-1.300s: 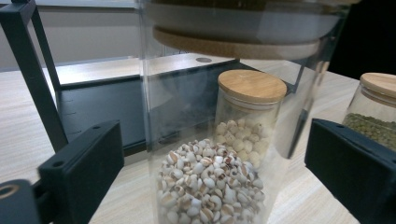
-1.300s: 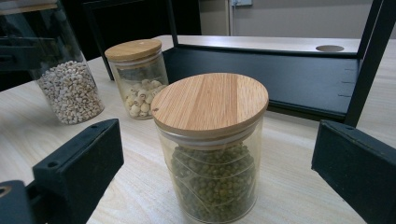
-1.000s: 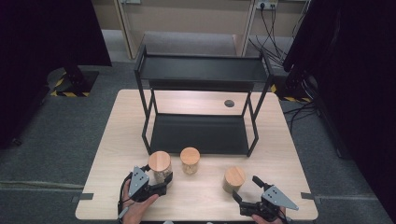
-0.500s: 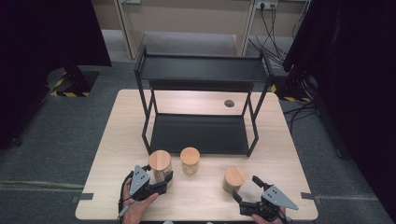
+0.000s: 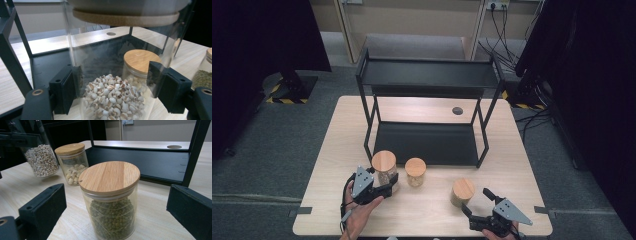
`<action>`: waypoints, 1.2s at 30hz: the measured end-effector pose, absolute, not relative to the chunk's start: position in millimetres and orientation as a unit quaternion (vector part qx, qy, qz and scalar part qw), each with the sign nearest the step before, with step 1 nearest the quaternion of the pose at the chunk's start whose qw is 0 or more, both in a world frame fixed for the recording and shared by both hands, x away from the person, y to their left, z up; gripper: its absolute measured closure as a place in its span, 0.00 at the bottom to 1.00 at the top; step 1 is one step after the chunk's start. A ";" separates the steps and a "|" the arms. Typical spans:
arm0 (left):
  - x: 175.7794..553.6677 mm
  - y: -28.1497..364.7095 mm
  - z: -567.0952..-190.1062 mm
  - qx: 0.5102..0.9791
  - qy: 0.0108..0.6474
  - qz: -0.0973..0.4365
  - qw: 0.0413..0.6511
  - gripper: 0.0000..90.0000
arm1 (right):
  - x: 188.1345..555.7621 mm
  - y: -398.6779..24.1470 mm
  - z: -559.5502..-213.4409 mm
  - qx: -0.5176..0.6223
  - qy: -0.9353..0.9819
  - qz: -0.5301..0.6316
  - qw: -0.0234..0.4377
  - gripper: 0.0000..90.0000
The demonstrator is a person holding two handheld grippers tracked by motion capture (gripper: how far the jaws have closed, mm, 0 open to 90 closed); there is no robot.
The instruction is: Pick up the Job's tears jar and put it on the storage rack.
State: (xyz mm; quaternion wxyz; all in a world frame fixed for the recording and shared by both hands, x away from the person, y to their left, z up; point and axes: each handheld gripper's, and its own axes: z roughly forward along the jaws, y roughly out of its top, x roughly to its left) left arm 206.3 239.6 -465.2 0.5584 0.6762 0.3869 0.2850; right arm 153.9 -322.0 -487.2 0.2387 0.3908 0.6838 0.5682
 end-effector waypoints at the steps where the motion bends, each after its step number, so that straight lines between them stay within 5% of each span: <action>1: 207.9 238.9 -464.6 0.676 0.388 0.285 0.558 0.28 | 153.9 -322.1 -487.2 0.391 0.684 0.568 0.239 0.03; 36: 265.9 221.0 -445.1 0.670 0.404 0.305 0.543 0.28 | 153.5 -324.4 -487.2 0.391 0.680 0.572 0.239 0.03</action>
